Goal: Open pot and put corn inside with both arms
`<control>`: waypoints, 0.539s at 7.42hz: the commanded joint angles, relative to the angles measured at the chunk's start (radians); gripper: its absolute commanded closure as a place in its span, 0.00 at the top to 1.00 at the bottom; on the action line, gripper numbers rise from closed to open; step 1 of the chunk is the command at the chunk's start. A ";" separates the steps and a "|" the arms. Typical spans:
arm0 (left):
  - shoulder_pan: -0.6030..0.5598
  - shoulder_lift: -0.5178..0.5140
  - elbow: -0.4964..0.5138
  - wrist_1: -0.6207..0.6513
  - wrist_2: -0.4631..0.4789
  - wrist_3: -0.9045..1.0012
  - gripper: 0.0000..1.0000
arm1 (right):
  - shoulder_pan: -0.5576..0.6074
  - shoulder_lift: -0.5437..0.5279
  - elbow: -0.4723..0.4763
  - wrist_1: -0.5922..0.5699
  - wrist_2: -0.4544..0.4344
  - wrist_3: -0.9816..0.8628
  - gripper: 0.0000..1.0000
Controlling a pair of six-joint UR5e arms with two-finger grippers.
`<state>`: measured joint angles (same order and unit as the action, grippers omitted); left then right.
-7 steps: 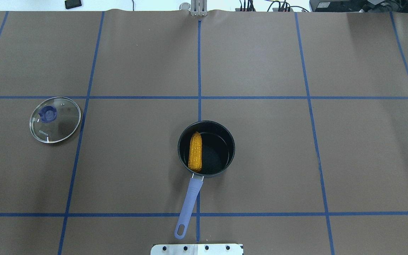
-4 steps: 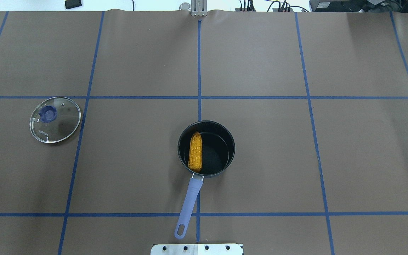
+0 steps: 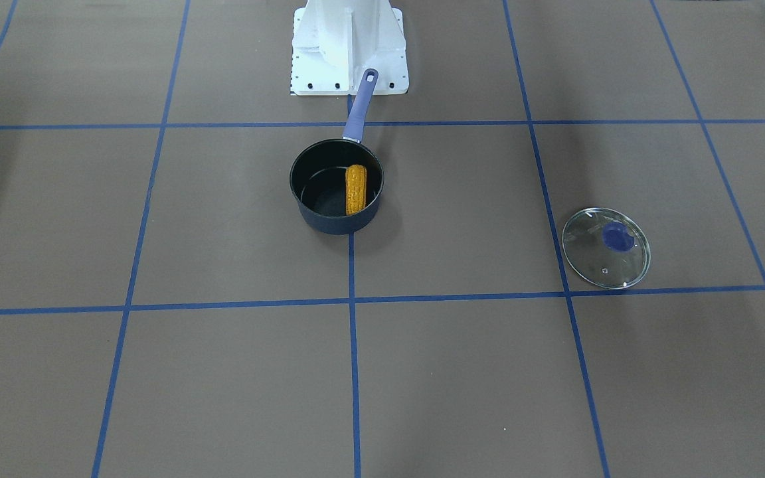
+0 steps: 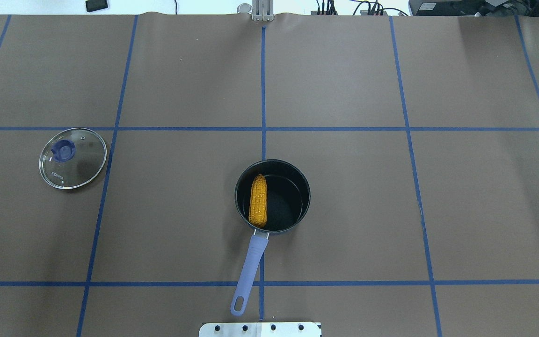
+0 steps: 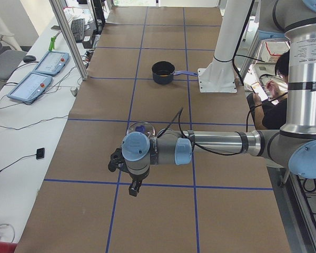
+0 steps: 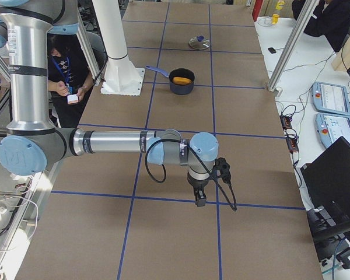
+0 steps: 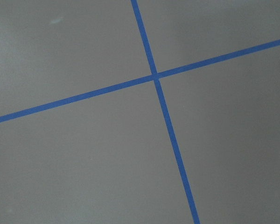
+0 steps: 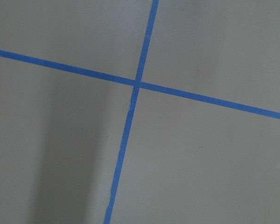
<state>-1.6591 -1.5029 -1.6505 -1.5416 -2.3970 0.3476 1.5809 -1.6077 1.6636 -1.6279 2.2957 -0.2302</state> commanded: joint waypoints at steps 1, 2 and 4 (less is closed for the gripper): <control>-0.001 0.001 0.000 0.000 0.001 0.001 0.99 | -0.016 0.005 -0.001 -0.001 0.001 0.002 1.00; -0.001 0.001 0.000 0.000 0.001 -0.001 0.99 | -0.018 0.009 -0.001 -0.001 0.002 0.003 1.00; -0.001 0.010 0.000 0.000 0.001 0.001 0.99 | -0.018 0.011 0.002 -0.001 0.004 0.028 1.00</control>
<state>-1.6597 -1.4995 -1.6506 -1.5417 -2.3954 0.3471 1.5640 -1.5982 1.6641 -1.6291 2.2980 -0.2187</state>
